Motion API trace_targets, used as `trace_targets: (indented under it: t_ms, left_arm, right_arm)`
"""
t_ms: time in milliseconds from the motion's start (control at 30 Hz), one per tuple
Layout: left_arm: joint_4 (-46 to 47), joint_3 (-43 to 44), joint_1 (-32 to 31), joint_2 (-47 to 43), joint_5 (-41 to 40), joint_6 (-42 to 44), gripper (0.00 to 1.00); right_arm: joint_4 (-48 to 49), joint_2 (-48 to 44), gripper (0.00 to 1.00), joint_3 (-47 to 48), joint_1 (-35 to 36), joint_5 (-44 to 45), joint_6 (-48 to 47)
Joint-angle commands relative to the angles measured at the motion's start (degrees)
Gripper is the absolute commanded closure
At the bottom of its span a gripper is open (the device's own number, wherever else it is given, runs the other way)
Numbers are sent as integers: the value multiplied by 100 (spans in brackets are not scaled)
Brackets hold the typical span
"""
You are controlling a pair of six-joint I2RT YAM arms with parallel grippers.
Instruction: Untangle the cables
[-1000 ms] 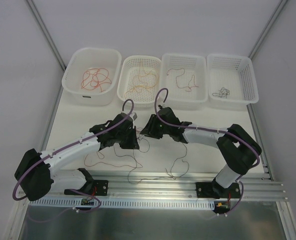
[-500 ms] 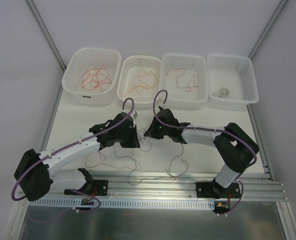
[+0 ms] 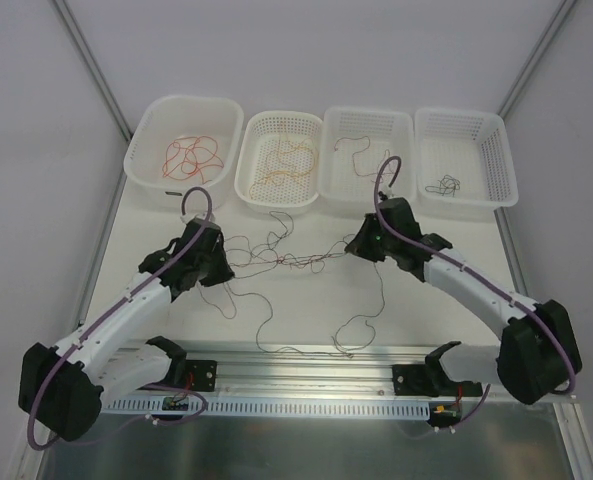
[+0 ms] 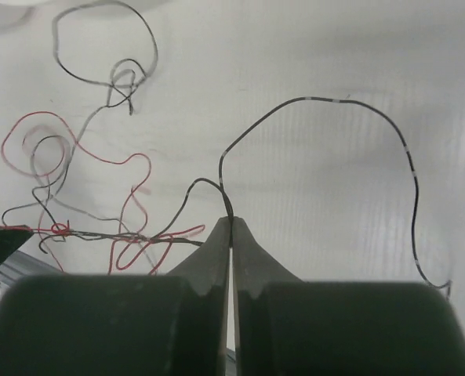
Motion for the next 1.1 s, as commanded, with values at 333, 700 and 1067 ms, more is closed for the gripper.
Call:
trace_targets:
  t_ms: [333,700,1067]
  left_arm:
    - [-584,-19,1587,-381,-393,551,100]
    - [-558,332,1693,-478,771,1245,100]
    - [-269,271,1527,-759,3251,1834,43]
  right_arm:
    - [-3023,-2140,99,2283,-2718,-1126,-2014]
    - [-3216,-1887,99,2998,-2853,-2243,-2251]
    - [-3296,-1640,99,2345,-1244,-2111,-3111]
